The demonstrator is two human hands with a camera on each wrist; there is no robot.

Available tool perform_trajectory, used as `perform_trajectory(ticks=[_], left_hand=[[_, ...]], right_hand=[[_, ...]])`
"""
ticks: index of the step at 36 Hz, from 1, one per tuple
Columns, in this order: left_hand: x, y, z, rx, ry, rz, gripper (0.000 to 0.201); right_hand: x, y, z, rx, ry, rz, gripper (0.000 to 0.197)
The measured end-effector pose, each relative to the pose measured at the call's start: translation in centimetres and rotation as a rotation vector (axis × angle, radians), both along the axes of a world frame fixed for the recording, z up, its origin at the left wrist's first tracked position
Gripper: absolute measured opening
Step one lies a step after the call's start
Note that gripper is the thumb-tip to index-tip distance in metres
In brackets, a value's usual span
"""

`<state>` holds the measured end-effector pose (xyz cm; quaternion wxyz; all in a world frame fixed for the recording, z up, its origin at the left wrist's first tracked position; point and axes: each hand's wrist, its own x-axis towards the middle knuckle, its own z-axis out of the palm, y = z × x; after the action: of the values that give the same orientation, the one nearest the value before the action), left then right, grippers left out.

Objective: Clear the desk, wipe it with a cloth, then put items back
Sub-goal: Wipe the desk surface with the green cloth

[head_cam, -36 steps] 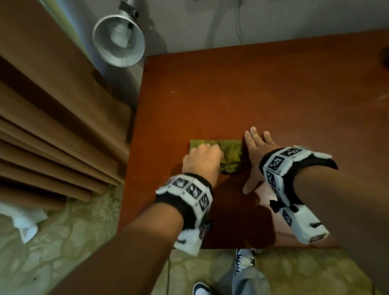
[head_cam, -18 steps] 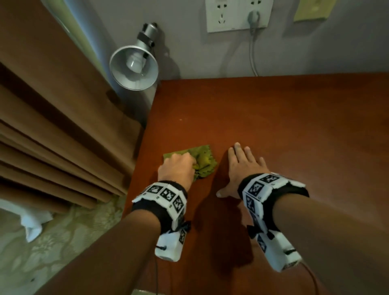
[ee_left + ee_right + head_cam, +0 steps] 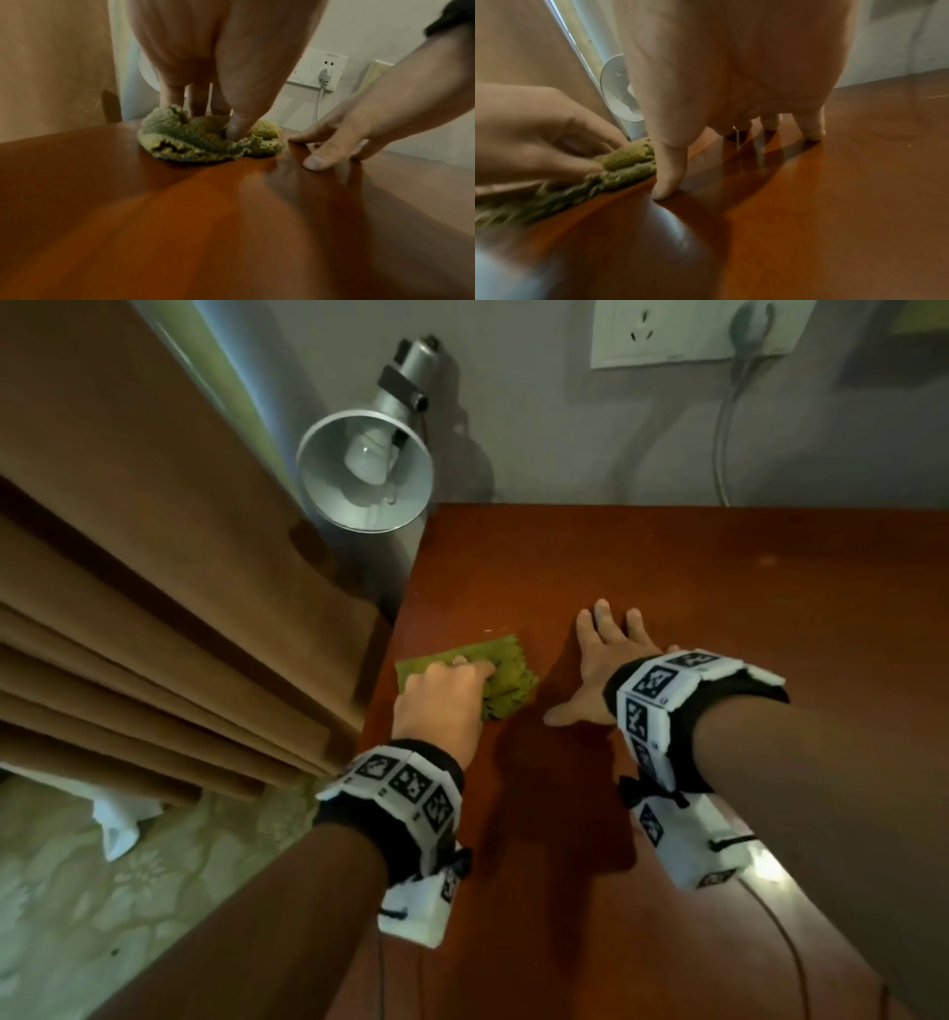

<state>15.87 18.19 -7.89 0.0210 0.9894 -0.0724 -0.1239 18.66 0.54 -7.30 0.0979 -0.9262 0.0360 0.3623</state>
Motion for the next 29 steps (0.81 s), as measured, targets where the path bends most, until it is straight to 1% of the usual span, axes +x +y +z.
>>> perform_trajectory(ticks=[3,7,12,16,19,22,26,29], left_hand=[[3.1,-0.2,0.1,0.009,-0.019,-0.012,0.05],[7.1,-1.0,0.8,-0.032,-0.039,-0.001,0.043],[9.8,-2.3,0.9,-0.023,-0.076,-0.051,0.043],[8.9,-2.1,1.0,0.036,-0.053,-0.087,0.043],[6.0,-1.8,0.5,0.104,-0.01,-0.176,0.042],[3.8,-1.8,-0.1,0.157,-0.038,-0.267,0.041],[5.7,-2.3,-0.2,0.047,-0.032,-0.243,0.043],[7.1,-4.1,-0.1,0.018,-0.039,-0.277,0.048]], right_hand=[[-0.1,-0.2,0.3,0.026,0.036,-0.014,0.131],[0.3,-0.1,0.2,0.053,0.083,-0.028,0.131],[0.3,0.0,0.1,0.056,0.092,-0.037,0.132],[0.4,0.2,-0.1,0.039,0.078,-0.042,0.134],[0.7,0.4,0.1,0.025,0.075,-0.043,0.134],[0.8,0.4,0.5,0.016,0.069,-0.035,0.133],[0.5,-1.6,0.7,0.013,0.023,0.01,0.129],[0.0,-4.1,0.9,0.0,-0.028,-0.104,0.133]])
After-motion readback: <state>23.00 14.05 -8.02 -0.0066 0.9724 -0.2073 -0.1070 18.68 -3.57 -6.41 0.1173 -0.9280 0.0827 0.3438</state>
